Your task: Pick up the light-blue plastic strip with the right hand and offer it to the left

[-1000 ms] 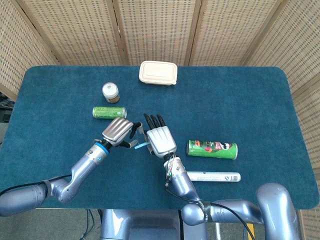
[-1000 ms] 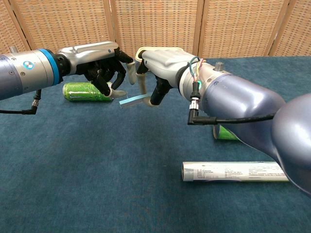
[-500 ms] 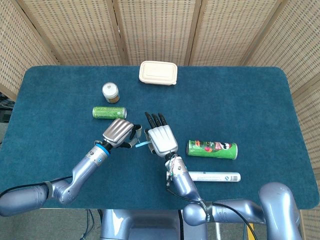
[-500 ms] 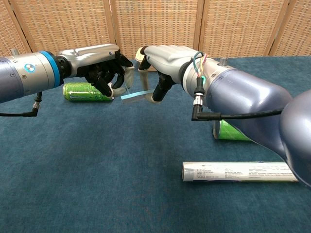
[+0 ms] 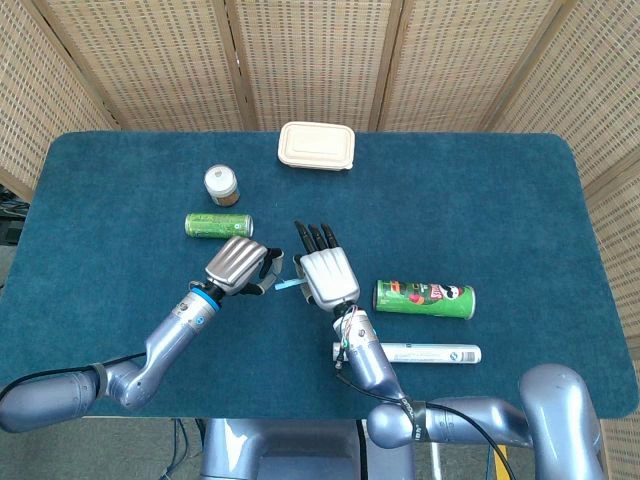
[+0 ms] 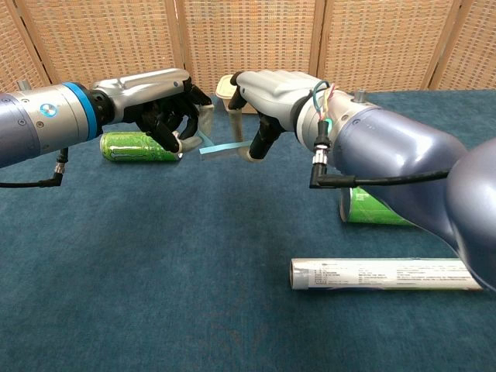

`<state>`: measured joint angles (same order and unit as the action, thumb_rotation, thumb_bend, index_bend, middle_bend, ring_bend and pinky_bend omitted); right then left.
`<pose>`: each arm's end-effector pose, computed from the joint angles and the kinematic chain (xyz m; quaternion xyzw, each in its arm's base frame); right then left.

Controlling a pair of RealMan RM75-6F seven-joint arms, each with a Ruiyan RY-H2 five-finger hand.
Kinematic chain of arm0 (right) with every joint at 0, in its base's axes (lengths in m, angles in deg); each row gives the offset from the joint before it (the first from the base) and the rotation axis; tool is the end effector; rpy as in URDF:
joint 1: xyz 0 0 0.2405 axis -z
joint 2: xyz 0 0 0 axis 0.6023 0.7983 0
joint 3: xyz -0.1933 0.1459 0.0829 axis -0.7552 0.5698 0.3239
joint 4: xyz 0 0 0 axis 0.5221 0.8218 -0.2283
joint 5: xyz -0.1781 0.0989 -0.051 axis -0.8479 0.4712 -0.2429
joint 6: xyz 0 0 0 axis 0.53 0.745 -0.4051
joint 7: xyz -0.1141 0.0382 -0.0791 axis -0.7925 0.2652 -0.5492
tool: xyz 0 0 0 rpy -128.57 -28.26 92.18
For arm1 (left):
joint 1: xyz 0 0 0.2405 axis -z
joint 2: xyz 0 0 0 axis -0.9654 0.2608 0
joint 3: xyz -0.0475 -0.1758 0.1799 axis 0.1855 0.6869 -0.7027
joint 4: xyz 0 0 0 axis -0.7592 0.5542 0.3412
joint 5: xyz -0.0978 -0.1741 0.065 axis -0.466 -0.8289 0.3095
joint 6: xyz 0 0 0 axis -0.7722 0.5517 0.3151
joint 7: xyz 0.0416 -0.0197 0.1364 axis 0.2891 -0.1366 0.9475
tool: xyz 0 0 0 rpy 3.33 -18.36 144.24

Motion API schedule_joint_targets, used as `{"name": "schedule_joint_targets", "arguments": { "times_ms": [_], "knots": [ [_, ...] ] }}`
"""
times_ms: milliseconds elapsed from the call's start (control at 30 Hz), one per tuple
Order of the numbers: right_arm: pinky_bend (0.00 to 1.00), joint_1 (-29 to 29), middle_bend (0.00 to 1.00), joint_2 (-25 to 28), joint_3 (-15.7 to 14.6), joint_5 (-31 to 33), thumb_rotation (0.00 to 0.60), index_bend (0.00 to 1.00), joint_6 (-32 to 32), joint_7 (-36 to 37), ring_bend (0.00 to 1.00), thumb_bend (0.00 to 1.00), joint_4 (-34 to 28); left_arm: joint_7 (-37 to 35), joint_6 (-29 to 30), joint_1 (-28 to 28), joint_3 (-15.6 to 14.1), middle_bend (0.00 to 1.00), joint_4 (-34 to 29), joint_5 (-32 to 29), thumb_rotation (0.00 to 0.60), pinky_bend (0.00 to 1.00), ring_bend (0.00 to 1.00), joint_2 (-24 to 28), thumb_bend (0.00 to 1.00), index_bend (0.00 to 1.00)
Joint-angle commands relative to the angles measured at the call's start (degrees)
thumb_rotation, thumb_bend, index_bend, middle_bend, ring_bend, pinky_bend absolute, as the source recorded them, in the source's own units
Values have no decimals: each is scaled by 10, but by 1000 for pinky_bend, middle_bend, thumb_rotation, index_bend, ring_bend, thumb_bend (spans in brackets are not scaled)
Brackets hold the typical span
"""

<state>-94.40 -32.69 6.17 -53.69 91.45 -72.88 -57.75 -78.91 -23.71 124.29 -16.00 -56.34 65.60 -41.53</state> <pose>-0.0063 -0.3366 -0.0509 0.7137 -0.3617 0.4093 0.4386 -0.0936 0.3630 -0.0091 -0.7589 -0.3663 -0.4189 0.3383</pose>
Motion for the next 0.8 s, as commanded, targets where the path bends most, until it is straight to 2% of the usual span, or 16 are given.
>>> {"name": "schedule_joint_targets", "arguments": {
  "times_ms": [33, 267, 533, 800],
  "knots": [
    [0, 0, 0, 1, 0, -1, 600, 618, 0, 1, 0, 646, 0, 1, 2, 0, -1, 694, 1, 0, 600, 738, 744, -2, 492, 639],
    [0, 2, 0, 3, -3, -2, 600, 618, 0, 4, 0, 646, 2, 3, 9, 0, -1, 701, 5, -4, 600, 738, 743, -6, 542, 701],
    [0, 7, 0, 9, -11, -9, 600, 618, -2, 8, 0, 646, 15, 2, 14, -5, -6, 708, 15, -8, 600, 738, 743, 1, 551, 752],
    [0, 19, 0, 12, -21, -9, 600, 618, -14, 27, 0, 646, 41, -55, 19, -38, -26, 710, 53, 12, 600, 738, 744, 35, 551, 756]
  ]
}}
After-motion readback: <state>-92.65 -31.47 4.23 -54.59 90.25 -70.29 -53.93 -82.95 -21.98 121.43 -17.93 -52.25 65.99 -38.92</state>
